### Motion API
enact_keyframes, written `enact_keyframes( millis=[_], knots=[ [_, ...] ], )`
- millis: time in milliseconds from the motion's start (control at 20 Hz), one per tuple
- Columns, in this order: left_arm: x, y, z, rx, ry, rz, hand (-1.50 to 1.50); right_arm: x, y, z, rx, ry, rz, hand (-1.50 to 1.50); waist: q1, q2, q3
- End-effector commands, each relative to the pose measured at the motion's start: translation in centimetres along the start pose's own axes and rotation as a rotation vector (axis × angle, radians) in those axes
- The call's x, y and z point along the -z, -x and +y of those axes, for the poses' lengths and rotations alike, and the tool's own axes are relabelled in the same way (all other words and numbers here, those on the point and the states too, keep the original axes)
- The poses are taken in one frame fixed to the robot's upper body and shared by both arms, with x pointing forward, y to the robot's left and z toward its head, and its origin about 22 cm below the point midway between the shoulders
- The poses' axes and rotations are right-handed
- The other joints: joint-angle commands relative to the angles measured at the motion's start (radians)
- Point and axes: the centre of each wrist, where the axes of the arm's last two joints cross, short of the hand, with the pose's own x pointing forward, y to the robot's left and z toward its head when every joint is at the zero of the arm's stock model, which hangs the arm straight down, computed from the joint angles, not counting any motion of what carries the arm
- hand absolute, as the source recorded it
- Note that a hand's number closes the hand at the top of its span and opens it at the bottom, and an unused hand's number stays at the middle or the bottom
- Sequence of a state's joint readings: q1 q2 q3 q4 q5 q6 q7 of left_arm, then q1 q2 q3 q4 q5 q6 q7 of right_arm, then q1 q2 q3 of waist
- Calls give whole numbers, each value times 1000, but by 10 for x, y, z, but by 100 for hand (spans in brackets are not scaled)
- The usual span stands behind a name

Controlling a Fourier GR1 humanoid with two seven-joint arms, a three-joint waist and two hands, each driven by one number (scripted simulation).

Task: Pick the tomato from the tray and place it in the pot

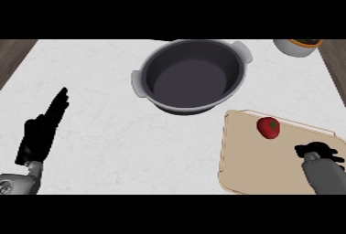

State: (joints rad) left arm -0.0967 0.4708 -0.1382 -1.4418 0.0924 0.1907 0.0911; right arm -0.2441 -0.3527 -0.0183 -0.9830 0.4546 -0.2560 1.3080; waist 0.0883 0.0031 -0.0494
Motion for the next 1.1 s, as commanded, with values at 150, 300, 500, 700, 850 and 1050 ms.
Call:
enact_keyframes(
  millis=[150,300,500,700,850,1050],
  knots=[
    [1,2,0,-8,-20,22,0,-27,-41,21,-127,-99,180,-150,-5,11,40],
    [-1,0,-2,-10,-19,23,0,-32,-46,36,-147,-97,200,-150,-9,7,42],
    [-2,-1,11,-2,-44,30,0,-31,-50,44,-163,-77,228,-150,-23,3,44],
    [-12,9,0,-17,-31,41,0,-43,-63,48,-175,-99,230,-150,-29,-2,42],
    [-8,6,9,-2,-40,36,0,-55,-71,56,-242,-120,221,150,-36,-2,44],
    [-15,19,-2,4,-53,49,0,-78,-85,62,-269,-79,169,150,-48,-2,44]
  ],
)
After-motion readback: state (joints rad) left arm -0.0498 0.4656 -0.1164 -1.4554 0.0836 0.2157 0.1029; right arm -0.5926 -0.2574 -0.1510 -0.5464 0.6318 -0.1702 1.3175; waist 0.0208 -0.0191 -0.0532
